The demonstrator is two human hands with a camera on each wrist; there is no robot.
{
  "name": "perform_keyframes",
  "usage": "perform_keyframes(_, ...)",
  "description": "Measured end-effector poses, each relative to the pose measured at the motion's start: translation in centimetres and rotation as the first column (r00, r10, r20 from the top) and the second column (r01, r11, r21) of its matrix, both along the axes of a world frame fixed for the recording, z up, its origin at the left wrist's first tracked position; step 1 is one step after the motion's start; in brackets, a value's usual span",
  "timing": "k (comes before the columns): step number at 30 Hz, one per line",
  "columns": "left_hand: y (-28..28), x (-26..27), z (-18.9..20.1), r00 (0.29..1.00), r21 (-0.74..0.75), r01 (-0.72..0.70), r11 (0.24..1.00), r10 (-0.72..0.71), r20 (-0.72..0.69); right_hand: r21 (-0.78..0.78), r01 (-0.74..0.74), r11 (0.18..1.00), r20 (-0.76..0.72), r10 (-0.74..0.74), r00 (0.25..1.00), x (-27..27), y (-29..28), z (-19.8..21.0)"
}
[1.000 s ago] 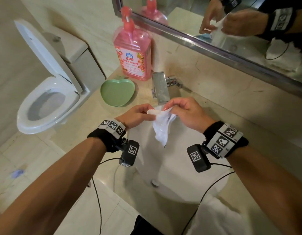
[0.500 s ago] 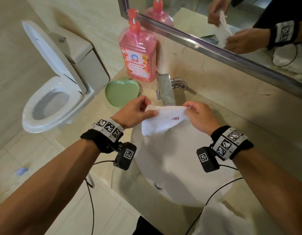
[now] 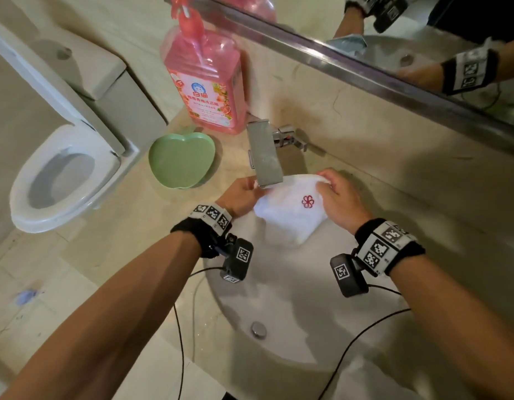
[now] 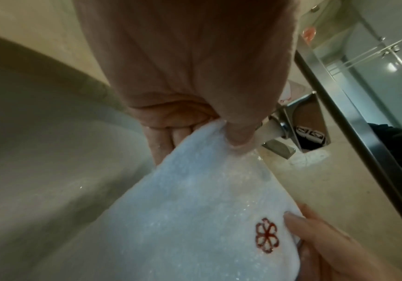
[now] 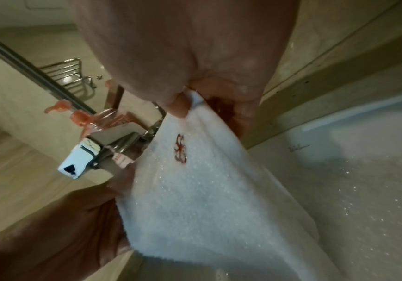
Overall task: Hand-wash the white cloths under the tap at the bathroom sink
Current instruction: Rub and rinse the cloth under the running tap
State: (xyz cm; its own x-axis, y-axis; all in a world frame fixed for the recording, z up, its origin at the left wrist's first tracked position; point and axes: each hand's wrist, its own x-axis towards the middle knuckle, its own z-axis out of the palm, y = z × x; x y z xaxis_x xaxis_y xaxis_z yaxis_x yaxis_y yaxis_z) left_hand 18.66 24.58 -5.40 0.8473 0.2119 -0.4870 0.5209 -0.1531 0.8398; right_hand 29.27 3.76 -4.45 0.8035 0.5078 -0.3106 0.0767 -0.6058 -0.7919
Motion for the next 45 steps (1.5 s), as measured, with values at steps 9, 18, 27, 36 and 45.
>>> perform_keyframes(9,2.7,-1.2,2.5,0.999,0.048,-0.045,0.998,0.044,0.032,0.161,0.0,0.987,-0.394,0.065,0.917,0.5,1.4,-2.4)
perform_keyframes(18,4.7,-4.5,4.5,0.992,0.4,-0.115,0.909,0.088,0.085,0.147,-0.085,0.985,-0.283,0.124,0.951,-2.5,6.8,-2.3)
perform_keyframes(27,3.2,-4.5,1.2,0.943,0.343,0.272,0.899,-0.177,-0.282,0.118,-0.179,0.977,-0.225,0.202,0.953,-2.4,6.4,-1.7)
perform_keyframes(36,0.1,0.1,-0.6,0.998,0.006,0.053,0.999,-0.053,-0.029,-0.193,-0.353,0.915,-0.168,0.324,0.931,0.3,0.4,-2.5)
perform_keyframes(45,-0.9,2.5,-1.2,0.99,0.533,0.027,0.846,0.049,-0.129,-0.084,-0.025,0.996,-0.332,-0.004,0.943,0.7,-1.3,-3.0)
